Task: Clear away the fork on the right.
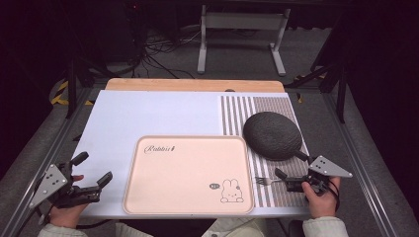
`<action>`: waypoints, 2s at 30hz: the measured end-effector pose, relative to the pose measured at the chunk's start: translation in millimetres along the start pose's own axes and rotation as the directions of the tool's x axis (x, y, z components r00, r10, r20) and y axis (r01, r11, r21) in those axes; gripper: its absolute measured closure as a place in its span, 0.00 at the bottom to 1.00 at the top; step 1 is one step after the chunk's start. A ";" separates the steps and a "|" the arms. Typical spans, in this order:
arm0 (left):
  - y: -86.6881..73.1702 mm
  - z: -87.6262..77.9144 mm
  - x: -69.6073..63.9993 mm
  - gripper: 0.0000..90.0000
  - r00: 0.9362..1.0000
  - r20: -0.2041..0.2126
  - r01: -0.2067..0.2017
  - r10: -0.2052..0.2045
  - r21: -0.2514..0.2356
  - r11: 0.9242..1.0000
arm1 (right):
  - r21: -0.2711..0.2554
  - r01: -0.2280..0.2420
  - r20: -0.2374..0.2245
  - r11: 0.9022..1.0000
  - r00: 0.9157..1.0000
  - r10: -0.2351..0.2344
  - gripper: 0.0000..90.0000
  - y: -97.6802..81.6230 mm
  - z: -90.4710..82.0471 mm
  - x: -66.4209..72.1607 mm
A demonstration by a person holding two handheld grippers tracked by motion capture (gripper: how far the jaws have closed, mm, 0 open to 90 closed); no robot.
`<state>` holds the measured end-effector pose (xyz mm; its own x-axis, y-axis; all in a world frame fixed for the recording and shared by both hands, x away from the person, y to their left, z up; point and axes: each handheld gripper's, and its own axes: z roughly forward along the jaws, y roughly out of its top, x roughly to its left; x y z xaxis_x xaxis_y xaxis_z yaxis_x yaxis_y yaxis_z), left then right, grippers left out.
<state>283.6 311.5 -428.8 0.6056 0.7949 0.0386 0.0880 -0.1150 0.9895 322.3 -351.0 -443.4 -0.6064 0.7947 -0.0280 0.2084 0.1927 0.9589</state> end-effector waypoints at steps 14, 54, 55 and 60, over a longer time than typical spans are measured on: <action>0.2 -0.5 0.1 0.02 1.000 0.002 0.000 0.000 0.002 1.000 | -0.001 -0.002 -0.002 1.000 1.000 0.002 0.01 0.2 -0.3 0.5; -0.4 0.4 -0.5 0.02 1.000 -0.005 -0.001 0.001 0.013 1.000 | 0.190 0.185 -0.144 0.964 0.977 -0.159 0.04 68.8 19.1 -2.3; -0.4 0.4 -0.5 0.02 1.000 -0.005 -0.001 0.001 0.013 1.000 | 0.190 0.185 -0.144 0.964 0.977 -0.159 0.04 68.8 19.1 -2.3; -0.6 0.8 -0.6 0.02 1.000 -0.005 0.000 0.000 0.012 1.000 | 0.295 0.269 -0.196 0.917 0.956 -0.217 0.06 81.3 16.5 -2.6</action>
<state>283.8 310.6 -429.5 0.6012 0.7981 0.0390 0.0974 -0.1216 0.9878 353.6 -327.9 -370.1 -0.7755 0.6052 -0.1799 0.2545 0.5604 0.7882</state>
